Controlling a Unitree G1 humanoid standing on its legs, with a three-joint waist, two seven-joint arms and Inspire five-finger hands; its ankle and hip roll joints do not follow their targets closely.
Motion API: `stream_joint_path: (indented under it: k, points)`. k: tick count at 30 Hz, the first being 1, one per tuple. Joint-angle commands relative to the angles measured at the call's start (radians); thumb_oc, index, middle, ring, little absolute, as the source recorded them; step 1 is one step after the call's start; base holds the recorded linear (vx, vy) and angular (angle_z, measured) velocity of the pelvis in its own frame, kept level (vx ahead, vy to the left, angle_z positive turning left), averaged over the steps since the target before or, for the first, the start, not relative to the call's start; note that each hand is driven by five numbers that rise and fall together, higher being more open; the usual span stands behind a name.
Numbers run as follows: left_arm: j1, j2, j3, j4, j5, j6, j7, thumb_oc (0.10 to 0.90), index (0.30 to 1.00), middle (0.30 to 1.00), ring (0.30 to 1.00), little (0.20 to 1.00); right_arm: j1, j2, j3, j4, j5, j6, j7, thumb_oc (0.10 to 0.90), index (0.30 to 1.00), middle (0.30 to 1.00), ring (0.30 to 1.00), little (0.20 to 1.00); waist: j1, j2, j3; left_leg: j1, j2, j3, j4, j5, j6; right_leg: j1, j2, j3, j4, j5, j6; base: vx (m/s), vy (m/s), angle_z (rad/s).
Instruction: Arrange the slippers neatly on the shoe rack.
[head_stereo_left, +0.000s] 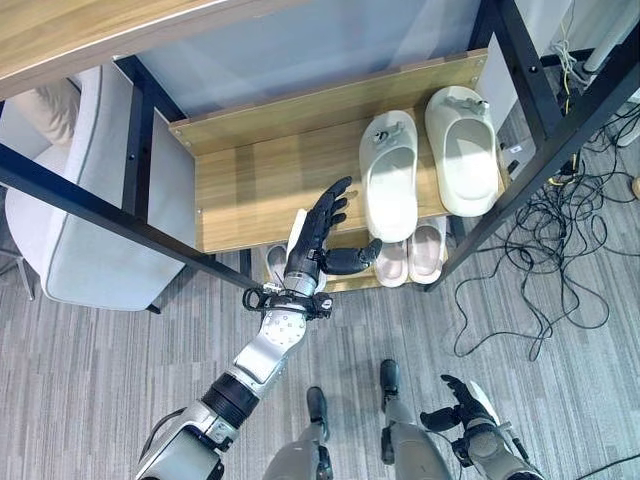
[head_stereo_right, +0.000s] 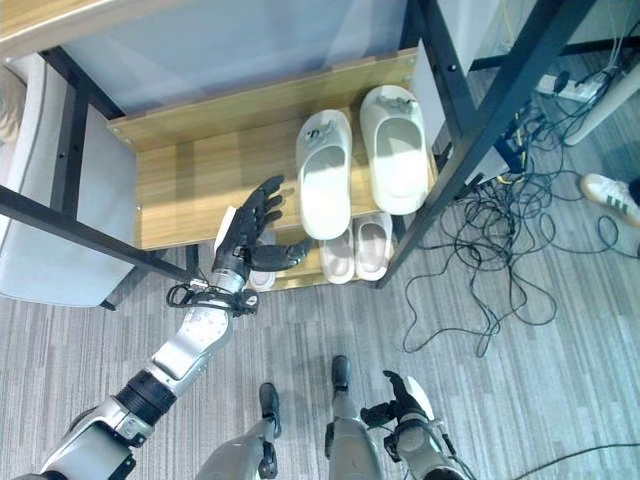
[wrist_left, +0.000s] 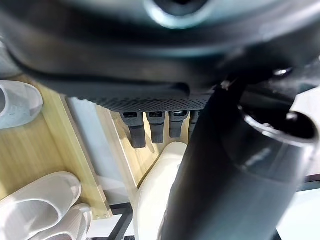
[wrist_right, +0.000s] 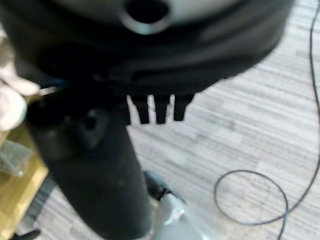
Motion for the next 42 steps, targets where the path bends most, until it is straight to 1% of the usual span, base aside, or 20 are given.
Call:
stream_joint_path:
  k: [1,8,19,42]
  points:
    - [-0.133,-0.052,0.013,0.045,0.033,-0.069,0.018,0.800,0.900,0.900,0.900,0.900,-0.002,-0.013,0.035,-0.016,0.028,-0.027,-0.035,0.800,0.900,0.900,0.900,0.900,-0.020,-0.032,-0.025,-0.073,0.018,-0.034,-0.012,0.078,-0.063,-0.062,-0.049,-0.012,0.124,-0.114,0.111,0.00,0.000,0.00]
    - [-0.169,-0.066,0.001,0.069,0.021,-0.071,0.020,0.800,0.900,0.900,0.900,0.900,-0.007,-0.012,0.043,-0.014,0.029,-0.031,-0.038,0.800,0.900,0.900,0.900,0.900,-0.028,-0.035,-0.026,-0.080,0.021,-0.033,-0.012,0.077,-0.063,-0.071,-0.048,-0.007,0.123,-0.111,0.112,0.00,0.000,0.00]
    - [-0.231,-0.087,-0.012,0.077,0.008,-0.077,0.024,0.800,0.900,0.900,0.900,0.900,-0.013,-0.024,0.053,-0.022,0.019,-0.031,-0.037,0.800,0.900,0.900,0.900,0.900,-0.038,-0.029,-0.029,-0.078,0.019,-0.028,-0.012,0.077,-0.063,-0.077,-0.046,0.003,0.123,-0.109,0.114,0.00,0.000,-0.01]
    - [-0.308,-0.115,-0.035,0.085,0.009,-0.083,0.026,0.800,0.900,0.900,0.900,0.900,-0.022,-0.033,0.067,-0.014,0.017,-0.035,-0.027,0.800,0.900,0.900,0.900,0.900,-0.053,-0.024,-0.025,-0.079,0.018,-0.026,-0.012,0.075,-0.061,-0.094,-0.045,0.021,0.129,-0.107,0.118,0.00,-0.001,-0.02]
